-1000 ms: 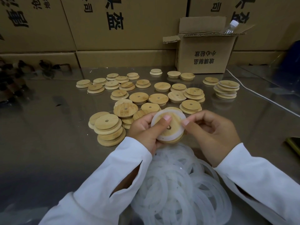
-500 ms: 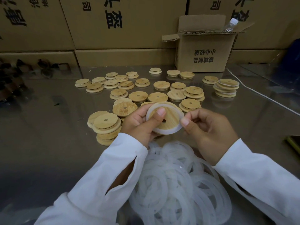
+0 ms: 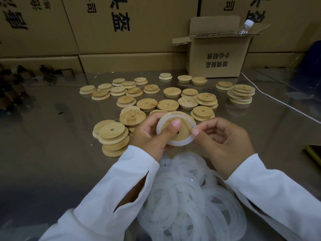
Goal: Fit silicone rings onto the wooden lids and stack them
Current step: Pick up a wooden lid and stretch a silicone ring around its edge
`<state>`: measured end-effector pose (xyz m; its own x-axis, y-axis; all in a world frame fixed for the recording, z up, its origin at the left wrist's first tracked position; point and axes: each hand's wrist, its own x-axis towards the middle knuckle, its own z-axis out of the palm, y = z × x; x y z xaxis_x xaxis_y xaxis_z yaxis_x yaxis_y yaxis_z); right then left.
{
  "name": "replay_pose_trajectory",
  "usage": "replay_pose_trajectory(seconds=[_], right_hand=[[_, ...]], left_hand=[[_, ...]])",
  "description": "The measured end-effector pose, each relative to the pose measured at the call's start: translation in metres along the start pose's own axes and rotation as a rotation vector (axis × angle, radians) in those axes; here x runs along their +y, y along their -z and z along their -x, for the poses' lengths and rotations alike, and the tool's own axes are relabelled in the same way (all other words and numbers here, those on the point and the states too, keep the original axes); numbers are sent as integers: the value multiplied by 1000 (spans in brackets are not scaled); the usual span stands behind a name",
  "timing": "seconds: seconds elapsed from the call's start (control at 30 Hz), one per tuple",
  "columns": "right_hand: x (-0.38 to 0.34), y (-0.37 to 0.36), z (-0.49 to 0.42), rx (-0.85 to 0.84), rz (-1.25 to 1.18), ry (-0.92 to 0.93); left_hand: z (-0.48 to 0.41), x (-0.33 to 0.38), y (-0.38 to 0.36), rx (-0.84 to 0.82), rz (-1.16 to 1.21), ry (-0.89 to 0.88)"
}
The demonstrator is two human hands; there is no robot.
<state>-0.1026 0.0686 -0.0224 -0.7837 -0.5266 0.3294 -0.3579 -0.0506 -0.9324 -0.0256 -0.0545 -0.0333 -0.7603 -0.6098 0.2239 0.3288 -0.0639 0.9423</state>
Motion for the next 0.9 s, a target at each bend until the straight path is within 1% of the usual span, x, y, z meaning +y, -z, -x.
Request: replay_pose_trajectory(seconds=[0.1, 0.17, 0.23, 0.37, 0.47, 0.57, 0.7, 0.8, 0.9], right_hand=[[5, -4, 2, -21, -29, -94], [5, -5, 4, -19, -36, -108], [4, -5, 4, 22, -31, -68], [3, 0, 0, 157, 54, 25], [3, 3, -2, 190, 113, 68], [3, 4, -3, 174, 138, 79], [3, 2, -3, 126, 103, 50], [3, 3, -2, 116, 143, 67], [2, 4, -2, 55, 196, 107]], left_hand=[[0, 0, -1, 7, 5, -28], [-1, 1, -2, 24, 27, -35], [-1, 1, -2, 18, 43, -22], [2, 2, -4, -42, 120, 52], [2, 0, -4, -60, 104, 80], [2, -2, -3, -65, 61, 86], [2, -3, -2, -56, 31, 79], [2, -2, -2, -56, -49, 61], [4, 0, -3, -70, -198, -26]])
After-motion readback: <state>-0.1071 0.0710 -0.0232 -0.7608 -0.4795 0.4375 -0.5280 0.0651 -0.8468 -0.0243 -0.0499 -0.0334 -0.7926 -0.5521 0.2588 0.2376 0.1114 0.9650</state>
